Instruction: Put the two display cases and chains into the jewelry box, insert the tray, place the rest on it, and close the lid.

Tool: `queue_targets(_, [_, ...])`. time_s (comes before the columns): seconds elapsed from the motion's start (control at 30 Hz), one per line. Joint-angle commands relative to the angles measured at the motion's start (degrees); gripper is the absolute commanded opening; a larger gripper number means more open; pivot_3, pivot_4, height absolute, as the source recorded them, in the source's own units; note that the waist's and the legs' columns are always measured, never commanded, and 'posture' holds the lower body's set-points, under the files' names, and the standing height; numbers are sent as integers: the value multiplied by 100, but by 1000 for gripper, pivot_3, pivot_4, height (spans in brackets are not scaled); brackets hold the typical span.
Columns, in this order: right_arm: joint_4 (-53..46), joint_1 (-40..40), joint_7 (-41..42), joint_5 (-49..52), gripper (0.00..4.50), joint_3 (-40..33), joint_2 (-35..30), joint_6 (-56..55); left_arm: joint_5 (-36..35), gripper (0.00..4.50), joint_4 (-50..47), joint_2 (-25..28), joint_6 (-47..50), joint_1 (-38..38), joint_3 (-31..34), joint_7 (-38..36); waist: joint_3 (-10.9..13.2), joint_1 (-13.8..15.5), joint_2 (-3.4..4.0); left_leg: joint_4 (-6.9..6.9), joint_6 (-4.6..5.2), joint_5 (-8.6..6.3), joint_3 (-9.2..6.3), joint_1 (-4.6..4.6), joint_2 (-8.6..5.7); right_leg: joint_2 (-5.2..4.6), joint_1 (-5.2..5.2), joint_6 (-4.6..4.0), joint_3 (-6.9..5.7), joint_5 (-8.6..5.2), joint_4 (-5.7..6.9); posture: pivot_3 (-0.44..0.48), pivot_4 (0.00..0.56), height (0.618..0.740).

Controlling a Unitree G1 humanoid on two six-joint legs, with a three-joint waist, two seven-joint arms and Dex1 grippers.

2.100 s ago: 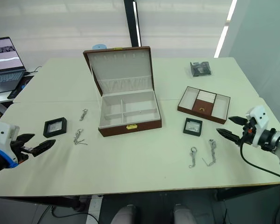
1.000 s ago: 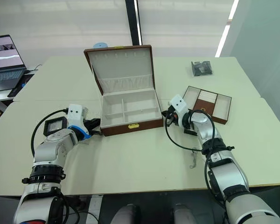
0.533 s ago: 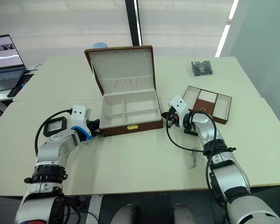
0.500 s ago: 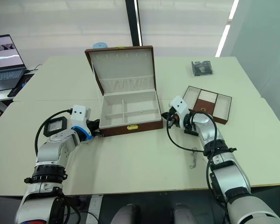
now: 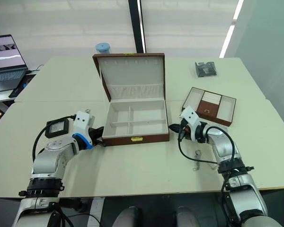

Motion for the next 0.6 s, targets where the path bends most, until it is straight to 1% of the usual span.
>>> queue_targets(0.03, [-760,233,241,391,13,289,191,245,-243,0,-540,-192,80,42,-638,-585,0,1,0,0,0,0,0,0,0,0,0,0,0,0,0,0,150,740])
queue_targets(0.13, [-1158,470,251,490,13,289,154,451,-248,0,-649,-160,159,118,-653,-636,0,-1,-1,-1,0,0,1,0,-1,0,1,0,2,0,-2,0,150,740])
queue_targets(0.23, [-1345,618,185,513,13,293,139,580,-249,0,-735,-145,222,177,-683,-689,-1,-1,-1,0,0,0,-1,0,-1,1,1,0,1,0,-2,0,150,740])
queue_targets(0.6, [-1270,590,102,451,13,235,161,581,-197,0,-778,-148,293,178,-680,-696,-2,-1,-2,0,1,0,-2,1,-1,2,2,1,1,0,-2,0,150,740])
